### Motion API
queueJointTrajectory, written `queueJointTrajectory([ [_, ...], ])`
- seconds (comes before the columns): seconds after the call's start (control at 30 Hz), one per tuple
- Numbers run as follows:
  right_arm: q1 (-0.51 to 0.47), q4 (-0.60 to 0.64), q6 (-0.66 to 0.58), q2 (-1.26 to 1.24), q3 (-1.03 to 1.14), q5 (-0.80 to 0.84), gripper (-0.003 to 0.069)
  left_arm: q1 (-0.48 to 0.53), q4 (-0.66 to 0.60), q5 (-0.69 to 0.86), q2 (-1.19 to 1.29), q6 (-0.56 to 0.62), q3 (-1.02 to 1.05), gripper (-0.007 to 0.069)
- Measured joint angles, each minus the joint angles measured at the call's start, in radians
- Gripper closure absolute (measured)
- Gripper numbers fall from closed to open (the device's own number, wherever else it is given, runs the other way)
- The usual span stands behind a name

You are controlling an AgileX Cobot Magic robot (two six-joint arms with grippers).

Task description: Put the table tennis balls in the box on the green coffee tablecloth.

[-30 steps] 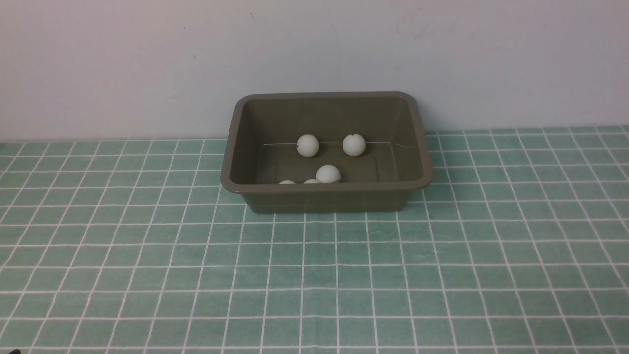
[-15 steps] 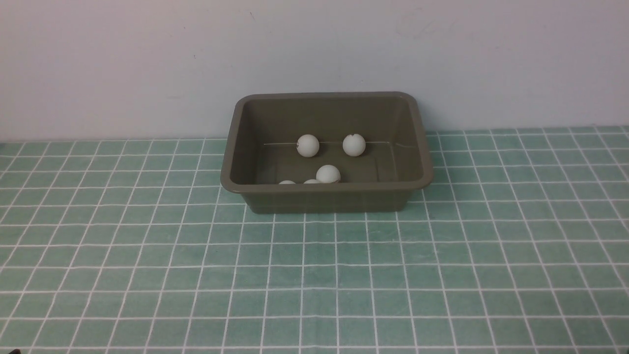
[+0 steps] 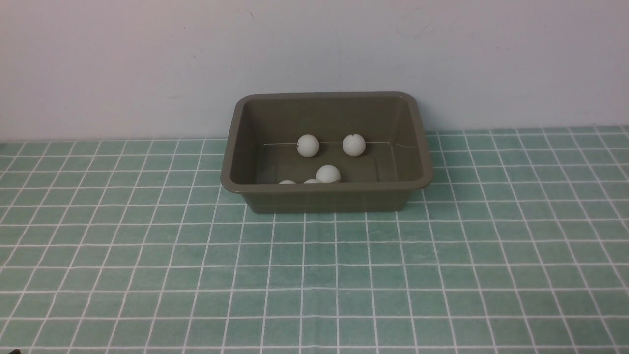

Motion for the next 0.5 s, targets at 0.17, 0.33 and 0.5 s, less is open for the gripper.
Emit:
queueJointTrajectory([
  [0.17,0.0,0.0,0.0,0.0,0.0,0.0,0.0218,0.0,0.0,0.0,0.0,0.0,0.0,0.0198],
  [0.33,0.007,0.02,0.0,0.0,0.007,-0.028,0.0218,0.0,0.0,0.0,0.0,0.0,0.0,0.0198],
  [0.5,0.048,0.028,0.0,0.0,0.01,-0.051,0.0218,0.0,-0.001,0.0,0.0,0.0,0.0,0.0198],
])
